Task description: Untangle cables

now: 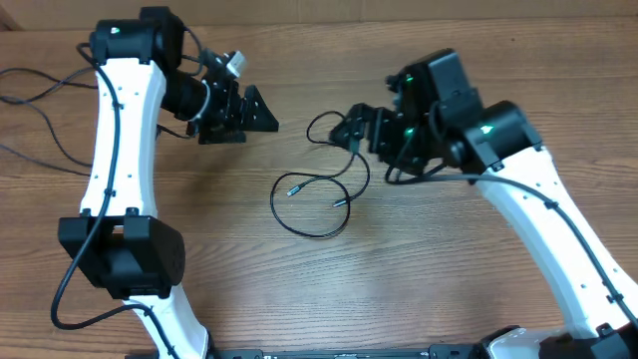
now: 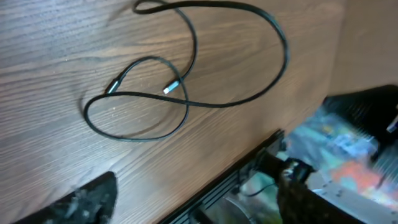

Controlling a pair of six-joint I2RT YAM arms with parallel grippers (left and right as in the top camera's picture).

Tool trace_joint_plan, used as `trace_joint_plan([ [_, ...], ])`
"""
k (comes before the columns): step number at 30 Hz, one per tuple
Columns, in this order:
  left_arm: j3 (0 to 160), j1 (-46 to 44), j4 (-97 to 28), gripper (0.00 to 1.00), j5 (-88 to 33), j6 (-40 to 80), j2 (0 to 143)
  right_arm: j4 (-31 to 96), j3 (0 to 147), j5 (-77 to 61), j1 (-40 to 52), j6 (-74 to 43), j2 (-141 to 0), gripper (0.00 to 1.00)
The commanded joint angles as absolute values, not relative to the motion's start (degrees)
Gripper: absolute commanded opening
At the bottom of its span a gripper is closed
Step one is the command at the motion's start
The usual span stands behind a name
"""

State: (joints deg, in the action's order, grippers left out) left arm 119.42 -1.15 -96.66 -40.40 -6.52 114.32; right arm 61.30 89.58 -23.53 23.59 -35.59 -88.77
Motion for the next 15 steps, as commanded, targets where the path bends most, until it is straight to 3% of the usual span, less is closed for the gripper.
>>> trace_joint_plan([
  [1,119.6,-6.9,-96.7,0.77,-33.4,-4.9,112.6,64.3,90.5,-21.5,17.3,-35.5,-88.2,1.00],
  [15,113.3,-30.0,-79.9,0.73,-17.0,18.1,112.8,74.1,90.5,-20.3,-8.0,-35.6,-88.2,1.00],
])
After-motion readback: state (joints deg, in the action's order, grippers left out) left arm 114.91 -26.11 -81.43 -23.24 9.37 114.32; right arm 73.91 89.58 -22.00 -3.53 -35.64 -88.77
